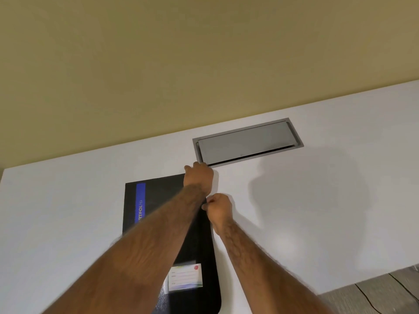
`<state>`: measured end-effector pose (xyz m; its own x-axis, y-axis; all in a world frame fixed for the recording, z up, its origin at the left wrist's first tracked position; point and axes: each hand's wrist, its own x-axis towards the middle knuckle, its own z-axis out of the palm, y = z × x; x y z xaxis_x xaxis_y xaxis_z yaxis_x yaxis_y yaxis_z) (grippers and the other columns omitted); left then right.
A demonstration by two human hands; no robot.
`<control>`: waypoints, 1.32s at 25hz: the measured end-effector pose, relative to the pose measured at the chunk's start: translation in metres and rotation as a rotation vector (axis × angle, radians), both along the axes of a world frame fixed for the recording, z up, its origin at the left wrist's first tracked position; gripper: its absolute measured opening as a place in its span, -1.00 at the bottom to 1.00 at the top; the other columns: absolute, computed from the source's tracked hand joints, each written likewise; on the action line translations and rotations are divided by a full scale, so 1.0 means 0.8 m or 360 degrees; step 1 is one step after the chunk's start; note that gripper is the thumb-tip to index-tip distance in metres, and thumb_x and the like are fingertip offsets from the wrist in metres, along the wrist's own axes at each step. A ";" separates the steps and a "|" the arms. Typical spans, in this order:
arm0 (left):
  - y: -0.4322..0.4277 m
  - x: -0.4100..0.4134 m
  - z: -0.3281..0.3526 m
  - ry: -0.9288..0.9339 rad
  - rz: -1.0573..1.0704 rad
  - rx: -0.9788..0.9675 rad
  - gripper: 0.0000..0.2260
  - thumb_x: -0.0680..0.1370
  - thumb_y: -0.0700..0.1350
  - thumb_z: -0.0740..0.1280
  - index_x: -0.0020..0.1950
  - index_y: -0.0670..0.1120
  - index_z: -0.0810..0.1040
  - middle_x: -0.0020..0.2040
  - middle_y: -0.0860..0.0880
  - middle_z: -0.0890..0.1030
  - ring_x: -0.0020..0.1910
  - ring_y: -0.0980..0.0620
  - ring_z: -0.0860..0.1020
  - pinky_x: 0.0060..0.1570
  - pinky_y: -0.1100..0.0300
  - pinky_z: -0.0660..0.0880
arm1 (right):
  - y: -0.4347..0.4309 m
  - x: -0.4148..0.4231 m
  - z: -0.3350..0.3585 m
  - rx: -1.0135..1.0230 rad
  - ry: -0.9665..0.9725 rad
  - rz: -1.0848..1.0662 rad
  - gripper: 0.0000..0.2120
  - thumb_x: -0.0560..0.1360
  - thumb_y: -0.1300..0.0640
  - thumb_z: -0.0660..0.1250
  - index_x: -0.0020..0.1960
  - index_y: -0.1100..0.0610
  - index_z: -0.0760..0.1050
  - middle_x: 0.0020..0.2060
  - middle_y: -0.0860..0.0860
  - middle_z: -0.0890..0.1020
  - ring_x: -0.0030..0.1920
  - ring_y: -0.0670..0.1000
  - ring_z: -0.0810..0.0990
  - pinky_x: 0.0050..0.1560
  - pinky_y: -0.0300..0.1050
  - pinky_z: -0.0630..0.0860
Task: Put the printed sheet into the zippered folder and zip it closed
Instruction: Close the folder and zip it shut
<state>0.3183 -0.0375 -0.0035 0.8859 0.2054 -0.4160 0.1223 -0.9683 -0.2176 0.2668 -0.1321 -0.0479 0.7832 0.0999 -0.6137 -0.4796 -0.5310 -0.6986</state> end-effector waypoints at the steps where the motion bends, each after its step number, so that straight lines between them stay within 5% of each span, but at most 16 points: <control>1: -0.003 0.002 -0.002 -0.0001 0.0008 0.0017 -0.60 0.60 -0.15 0.33 0.44 -0.18 0.44 0.34 -0.17 0.52 0.33 -0.15 0.46 0.37 -0.14 0.37 | 0.000 0.000 0.001 0.0018 0.0006 -0.0007 -0.98 0.55 0.20 0.39 -0.04 0.15 0.57 -0.06 0.10 0.66 -0.07 0.09 0.65 0.14 -0.01 0.64; 6: 0.004 0.012 -0.009 -0.0121 0.0187 -0.0134 -0.63 0.58 -0.19 0.32 0.39 -0.15 0.47 0.28 -0.14 0.54 0.26 -0.13 0.49 0.29 -0.09 0.43 | -0.001 -0.001 0.003 -0.0010 -0.0045 -0.0023 -0.95 0.54 0.22 0.41 -0.11 0.15 0.60 -0.13 0.08 0.67 -0.13 0.07 0.65 0.11 0.03 0.66; 9: 0.021 0.022 -0.010 -0.0236 0.0643 -0.0332 -0.68 0.56 -0.16 0.28 0.32 -0.14 0.51 0.22 -0.14 0.56 0.24 -0.15 0.49 0.27 -0.11 0.41 | -0.001 -0.002 0.005 -0.0044 -0.0074 -0.0031 -0.81 0.51 0.24 0.43 -0.26 0.10 0.55 -0.23 0.06 0.64 -0.20 0.05 0.65 0.05 0.02 0.67; 17: 0.097 0.025 -0.012 -0.0230 0.1687 -0.0706 -0.69 0.54 -0.11 0.34 0.27 -0.16 0.53 0.24 -0.17 0.55 0.25 -0.17 0.46 0.28 -0.03 0.32 | 0.005 0.005 0.009 -0.0115 -0.0094 -0.0047 -0.93 0.49 0.24 0.45 -0.17 0.15 0.63 -0.23 0.05 0.65 -0.17 0.04 0.65 -0.01 -0.03 0.69; 24: 0.194 -0.028 -0.009 -0.0334 0.1961 -0.0743 -0.65 0.52 -0.11 0.32 0.27 -0.21 0.54 0.26 -0.21 0.56 0.24 -0.22 0.48 0.33 -0.02 0.39 | 0.008 0.008 0.011 -0.0170 -0.0110 0.0014 -0.83 0.41 0.30 0.47 -0.33 0.12 0.63 -0.35 0.01 0.66 -0.29 0.03 0.66 -0.13 0.00 0.70; 29: 0.251 -0.080 -0.010 -0.0418 0.2120 -0.0830 -0.74 0.56 -0.08 0.30 0.17 -0.21 0.51 0.12 -0.20 0.53 0.15 -0.19 0.48 0.28 0.04 0.40 | 0.010 0.010 0.013 -0.0264 -0.0137 0.0125 -0.84 0.37 0.30 0.48 -0.38 0.25 0.61 -0.39 0.19 0.66 -0.35 0.20 0.60 -0.23 0.13 0.64; 33: 0.293 -0.105 -0.015 -0.0441 0.2192 -0.0949 -0.72 0.60 -0.19 0.31 0.26 -0.31 0.53 0.23 -0.27 0.58 0.22 -0.25 0.57 0.25 -0.02 0.52 | 0.009 0.008 0.014 -0.0231 -0.0127 0.0054 -0.77 0.41 0.33 0.44 -0.41 0.21 0.56 -0.38 0.17 0.64 -0.36 0.14 0.57 -0.20 0.18 0.66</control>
